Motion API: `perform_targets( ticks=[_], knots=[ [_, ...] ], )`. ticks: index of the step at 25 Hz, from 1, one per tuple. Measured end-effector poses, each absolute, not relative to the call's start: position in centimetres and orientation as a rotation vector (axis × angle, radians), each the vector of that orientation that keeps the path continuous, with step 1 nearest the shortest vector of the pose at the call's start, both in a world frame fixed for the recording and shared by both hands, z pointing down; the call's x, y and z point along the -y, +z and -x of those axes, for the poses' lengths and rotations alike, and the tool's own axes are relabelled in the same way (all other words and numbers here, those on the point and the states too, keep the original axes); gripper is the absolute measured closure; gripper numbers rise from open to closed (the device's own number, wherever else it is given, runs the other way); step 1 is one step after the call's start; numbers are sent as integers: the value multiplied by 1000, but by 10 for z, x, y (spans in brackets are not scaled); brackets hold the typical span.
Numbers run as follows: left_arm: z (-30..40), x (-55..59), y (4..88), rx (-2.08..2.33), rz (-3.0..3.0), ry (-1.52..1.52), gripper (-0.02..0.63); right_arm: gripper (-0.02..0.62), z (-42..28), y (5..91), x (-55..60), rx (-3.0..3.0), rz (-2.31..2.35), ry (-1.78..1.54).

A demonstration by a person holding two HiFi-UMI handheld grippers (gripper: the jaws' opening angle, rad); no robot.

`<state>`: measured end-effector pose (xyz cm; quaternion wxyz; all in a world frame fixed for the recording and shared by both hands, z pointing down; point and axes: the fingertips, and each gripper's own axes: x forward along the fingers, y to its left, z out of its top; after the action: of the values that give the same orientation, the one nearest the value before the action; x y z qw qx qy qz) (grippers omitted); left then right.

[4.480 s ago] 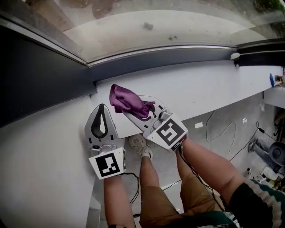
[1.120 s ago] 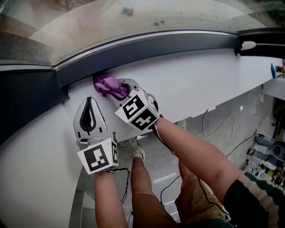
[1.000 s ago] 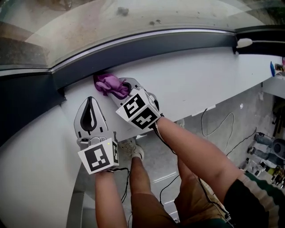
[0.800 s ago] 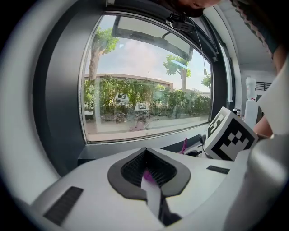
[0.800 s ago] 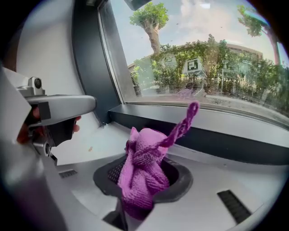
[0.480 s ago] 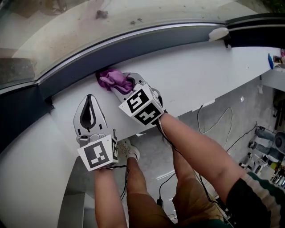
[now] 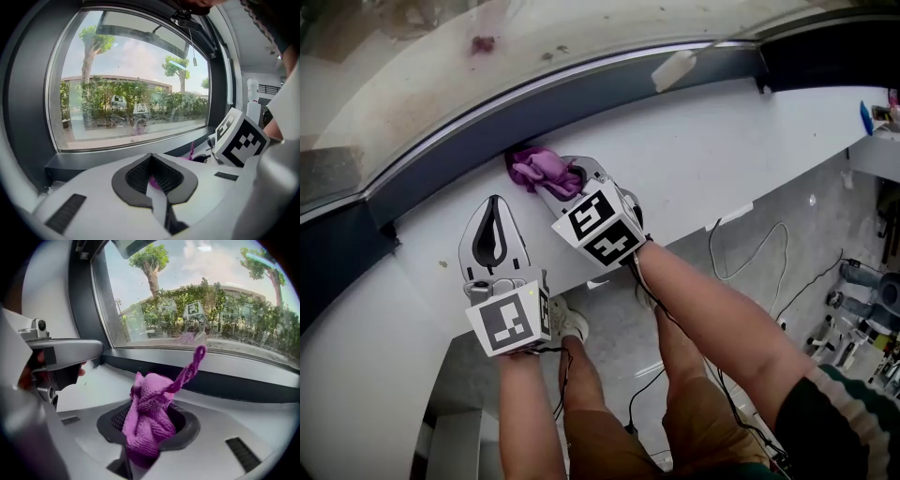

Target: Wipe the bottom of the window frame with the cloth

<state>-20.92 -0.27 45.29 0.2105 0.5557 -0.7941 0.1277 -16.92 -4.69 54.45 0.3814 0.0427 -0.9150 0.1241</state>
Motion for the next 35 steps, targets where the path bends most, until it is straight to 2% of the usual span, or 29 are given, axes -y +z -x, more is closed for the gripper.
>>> perform_targets(
  ticks=[20,35],
  knots=[
    [154,63,450,2147,-1633,410,597,469,113,544,107,2339,-201,359],
    [74,150,457,2062,-1728,410,597,469,33,547,185,2325,-308,394]
  ],
)
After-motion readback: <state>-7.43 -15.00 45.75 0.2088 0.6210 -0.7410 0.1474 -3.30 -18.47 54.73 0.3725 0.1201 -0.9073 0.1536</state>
